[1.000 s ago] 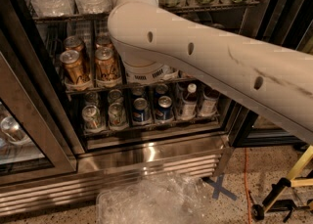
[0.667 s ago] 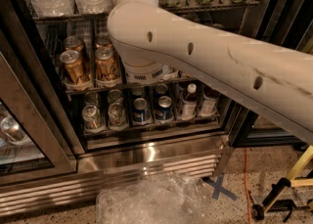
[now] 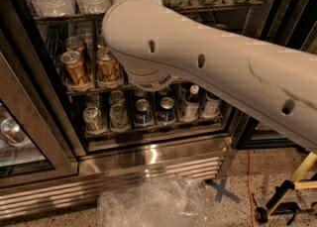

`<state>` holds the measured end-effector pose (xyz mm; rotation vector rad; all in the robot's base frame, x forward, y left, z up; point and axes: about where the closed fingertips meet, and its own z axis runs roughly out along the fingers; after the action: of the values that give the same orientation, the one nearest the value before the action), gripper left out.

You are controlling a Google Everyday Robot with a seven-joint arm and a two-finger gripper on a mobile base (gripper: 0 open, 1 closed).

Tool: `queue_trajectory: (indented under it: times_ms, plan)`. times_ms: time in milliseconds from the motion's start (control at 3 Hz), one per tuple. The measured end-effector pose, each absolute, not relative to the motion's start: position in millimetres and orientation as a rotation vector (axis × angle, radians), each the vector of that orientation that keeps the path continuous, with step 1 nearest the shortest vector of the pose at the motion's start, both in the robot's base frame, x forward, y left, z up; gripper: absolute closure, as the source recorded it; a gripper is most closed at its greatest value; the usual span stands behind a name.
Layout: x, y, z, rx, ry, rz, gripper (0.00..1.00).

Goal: Pick redbull can from top shelf of fridge

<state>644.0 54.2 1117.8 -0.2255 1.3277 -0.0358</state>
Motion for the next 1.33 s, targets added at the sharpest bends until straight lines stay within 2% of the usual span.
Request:
queue_trajectory:
  times_ms: [667,1333]
  plan:
    - [584.9,59.3,1121.2,-0.354,1.422,0.093,1.0]
    - [539.0,61.7,1045.2,-0.488,1.615,0.288,1.0]
